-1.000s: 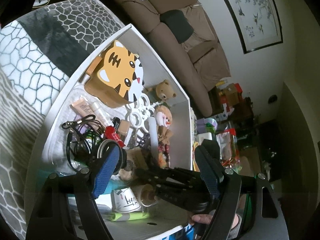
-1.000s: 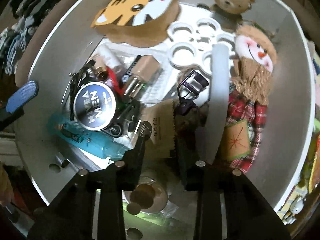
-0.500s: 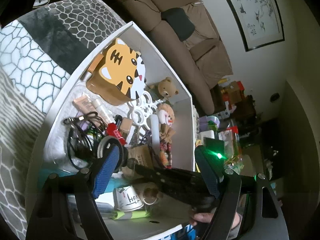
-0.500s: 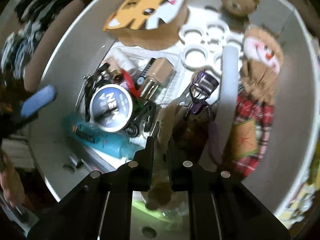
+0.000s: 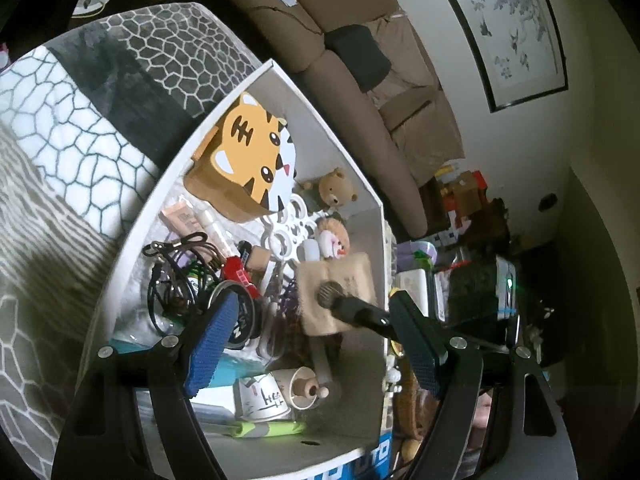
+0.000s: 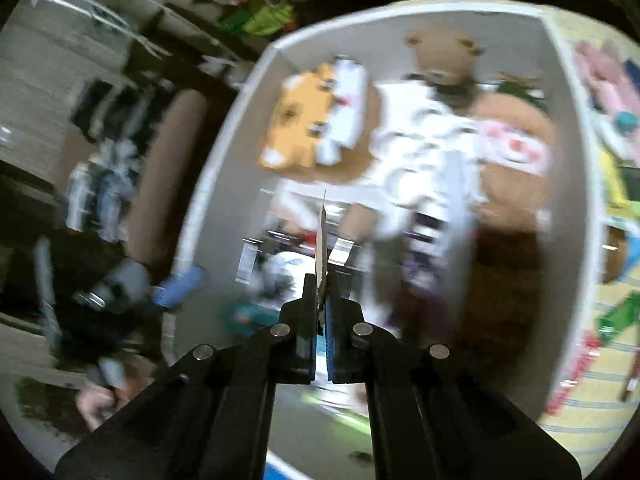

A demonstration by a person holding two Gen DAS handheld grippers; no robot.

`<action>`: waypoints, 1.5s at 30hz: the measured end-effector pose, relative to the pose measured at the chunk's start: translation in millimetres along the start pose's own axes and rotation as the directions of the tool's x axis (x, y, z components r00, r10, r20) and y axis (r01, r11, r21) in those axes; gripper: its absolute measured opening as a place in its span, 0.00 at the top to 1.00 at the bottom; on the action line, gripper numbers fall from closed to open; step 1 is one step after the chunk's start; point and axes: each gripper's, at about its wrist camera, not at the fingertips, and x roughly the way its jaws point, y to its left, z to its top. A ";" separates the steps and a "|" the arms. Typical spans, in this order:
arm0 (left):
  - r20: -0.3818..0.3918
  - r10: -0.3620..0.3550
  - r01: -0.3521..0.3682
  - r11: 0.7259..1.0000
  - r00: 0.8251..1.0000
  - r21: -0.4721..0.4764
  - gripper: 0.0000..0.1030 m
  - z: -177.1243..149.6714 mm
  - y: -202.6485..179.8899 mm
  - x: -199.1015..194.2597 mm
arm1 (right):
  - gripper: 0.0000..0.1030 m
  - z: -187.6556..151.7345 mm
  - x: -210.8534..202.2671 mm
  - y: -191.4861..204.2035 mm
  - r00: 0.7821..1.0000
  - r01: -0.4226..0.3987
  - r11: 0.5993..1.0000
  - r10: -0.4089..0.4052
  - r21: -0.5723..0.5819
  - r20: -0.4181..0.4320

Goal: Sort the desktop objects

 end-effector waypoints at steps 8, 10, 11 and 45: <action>0.018 0.007 -0.007 1.000 1.000 -0.017 0.22 5.5 3.6 -3.5 | 0.93 23.2 111.3 15.8 0.990 -0.106 0.983 0.119 0.149 -0.079; 0.014 0.016 -0.016 1.000 1.000 -0.014 0.22 6.4 4.0 -1.6 | 0.93 27.7 129.4 12.4 0.990 -0.098 0.982 0.113 0.164 -0.085; 0.011 0.021 -0.021 1.000 1.000 -0.012 0.22 6.6 4.2 -0.7 | 0.91 29.0 133.6 10.9 0.991 -0.084 0.982 0.100 0.168 -0.088; 0.212 0.484 -0.523 0.713 0.849 0.468 0.00 -116.7 -104.1 3.4 | 0.00 -133.7 -90.4 8.5 0.942 0.320 0.936 -0.297 -0.145 0.158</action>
